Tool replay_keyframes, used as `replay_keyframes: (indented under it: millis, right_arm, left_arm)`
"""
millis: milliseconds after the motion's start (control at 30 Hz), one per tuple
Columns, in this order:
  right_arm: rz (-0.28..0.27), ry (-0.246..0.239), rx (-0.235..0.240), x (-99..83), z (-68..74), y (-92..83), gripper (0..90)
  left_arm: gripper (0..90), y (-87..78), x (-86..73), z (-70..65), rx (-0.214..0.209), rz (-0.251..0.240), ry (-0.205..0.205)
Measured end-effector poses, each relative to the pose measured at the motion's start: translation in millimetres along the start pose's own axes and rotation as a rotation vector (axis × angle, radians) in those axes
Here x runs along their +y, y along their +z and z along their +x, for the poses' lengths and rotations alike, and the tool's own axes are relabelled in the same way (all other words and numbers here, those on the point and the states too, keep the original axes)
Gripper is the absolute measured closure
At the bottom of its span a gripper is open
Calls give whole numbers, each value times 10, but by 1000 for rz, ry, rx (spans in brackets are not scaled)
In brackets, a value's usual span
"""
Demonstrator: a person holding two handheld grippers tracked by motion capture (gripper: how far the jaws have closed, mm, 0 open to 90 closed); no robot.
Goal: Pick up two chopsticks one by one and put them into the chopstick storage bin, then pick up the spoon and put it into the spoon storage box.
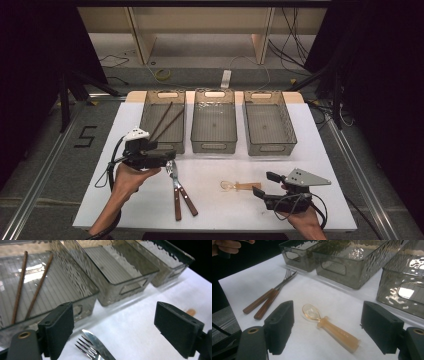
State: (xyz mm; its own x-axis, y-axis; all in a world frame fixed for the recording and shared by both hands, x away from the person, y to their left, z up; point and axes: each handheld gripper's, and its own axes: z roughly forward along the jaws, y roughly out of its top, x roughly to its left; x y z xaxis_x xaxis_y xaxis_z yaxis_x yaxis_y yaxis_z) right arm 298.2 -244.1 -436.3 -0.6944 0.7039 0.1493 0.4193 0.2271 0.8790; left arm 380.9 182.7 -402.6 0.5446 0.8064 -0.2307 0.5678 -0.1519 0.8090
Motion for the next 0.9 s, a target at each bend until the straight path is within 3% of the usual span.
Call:
replay_keyframes:
  millis: [200,333,467,900]
  right_arm:
    - [12,-1,-4,-6,-12,9,274]
    - [22,-2,-6,-5,-18,17,273]
    - [26,-4,-13,-9,-16,17,273]
    - [57,-6,-29,-3,-65,55,268]
  left_arm:
    - [157,-10,-80,-77,-1,-3,15]
    - [157,-21,-125,-96,-26,0,2]
    - [157,-56,-151,-134,-30,3,28]
    - [156,-164,-240,-265,-52,-17,45]
